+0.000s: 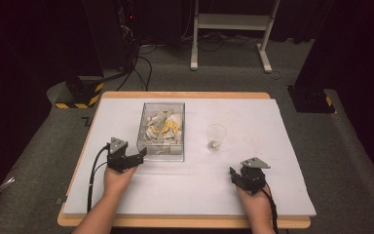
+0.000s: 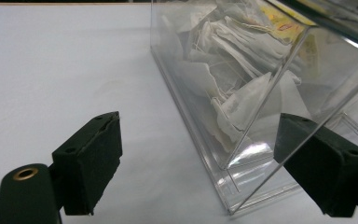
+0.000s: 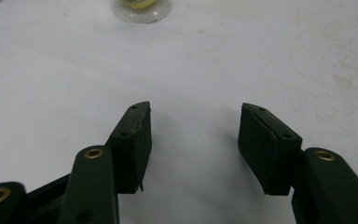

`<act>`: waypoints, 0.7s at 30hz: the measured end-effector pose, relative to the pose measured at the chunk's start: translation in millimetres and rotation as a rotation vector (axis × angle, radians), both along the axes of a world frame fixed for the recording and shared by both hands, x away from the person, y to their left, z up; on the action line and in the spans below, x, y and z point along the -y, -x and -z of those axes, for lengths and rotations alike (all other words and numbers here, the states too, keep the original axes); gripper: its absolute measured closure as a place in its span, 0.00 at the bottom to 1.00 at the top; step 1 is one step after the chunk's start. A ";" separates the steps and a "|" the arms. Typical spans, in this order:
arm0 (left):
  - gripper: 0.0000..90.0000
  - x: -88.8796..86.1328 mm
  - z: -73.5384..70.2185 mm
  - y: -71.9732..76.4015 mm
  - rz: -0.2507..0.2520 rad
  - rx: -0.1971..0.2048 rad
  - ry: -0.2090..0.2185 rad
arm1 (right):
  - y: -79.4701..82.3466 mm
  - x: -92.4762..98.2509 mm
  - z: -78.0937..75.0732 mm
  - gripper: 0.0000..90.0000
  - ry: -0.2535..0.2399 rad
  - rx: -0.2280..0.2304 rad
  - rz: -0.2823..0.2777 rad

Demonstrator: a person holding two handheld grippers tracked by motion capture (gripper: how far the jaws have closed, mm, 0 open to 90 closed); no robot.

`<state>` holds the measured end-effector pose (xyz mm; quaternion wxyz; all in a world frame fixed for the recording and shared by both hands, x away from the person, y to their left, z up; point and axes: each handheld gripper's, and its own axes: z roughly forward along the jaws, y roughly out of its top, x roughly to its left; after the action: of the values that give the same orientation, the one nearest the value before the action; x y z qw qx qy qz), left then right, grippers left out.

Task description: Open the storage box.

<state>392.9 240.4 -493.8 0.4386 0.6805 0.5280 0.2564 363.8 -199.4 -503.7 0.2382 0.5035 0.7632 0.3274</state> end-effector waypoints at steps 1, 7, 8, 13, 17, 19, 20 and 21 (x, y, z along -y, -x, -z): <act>0.17 0.0 -0.1 0.0 0.001 -0.002 0.002 | 0.0 0.0 0.0 0.49 0.000 0.000 0.000; 0.20 2.7 -2.2 4.9 0.048 0.005 -0.011 | -0.1 0.1 0.0 0.50 -0.001 0.000 -0.001; 0.20 3.0 -2.3 6.3 0.059 0.003 -0.021 | 0.0 0.0 0.0 0.49 -0.001 -0.001 0.001; 0.19 -1.8 -3.0 14.8 0.102 -0.016 -0.016 | 0.1 -0.1 0.0 0.49 -0.003 -0.003 0.002; 0.21 -9.0 -2.5 24.9 0.138 -0.031 0.003 | 0.0 0.0 0.0 0.49 -0.002 -0.001 0.001; 0.21 -13.2 -2.1 30.4 0.157 -0.040 -0.004 | 0.0 0.0 0.0 0.49 -0.002 -0.001 0.001; 0.22 -15.4 -2.0 33.0 0.166 -0.048 -0.011 | 0.1 -0.1 0.0 0.49 -0.002 -0.002 0.002; 0.22 -17.7 -1.9 35.7 0.170 -0.061 -0.016 | 0.0 0.0 0.0 0.49 -0.002 -0.001 0.001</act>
<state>357.2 258.1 -491.9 0.4370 0.7339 0.4794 0.2018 363.9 -199.4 -503.7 0.2375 0.5043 0.7628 0.3276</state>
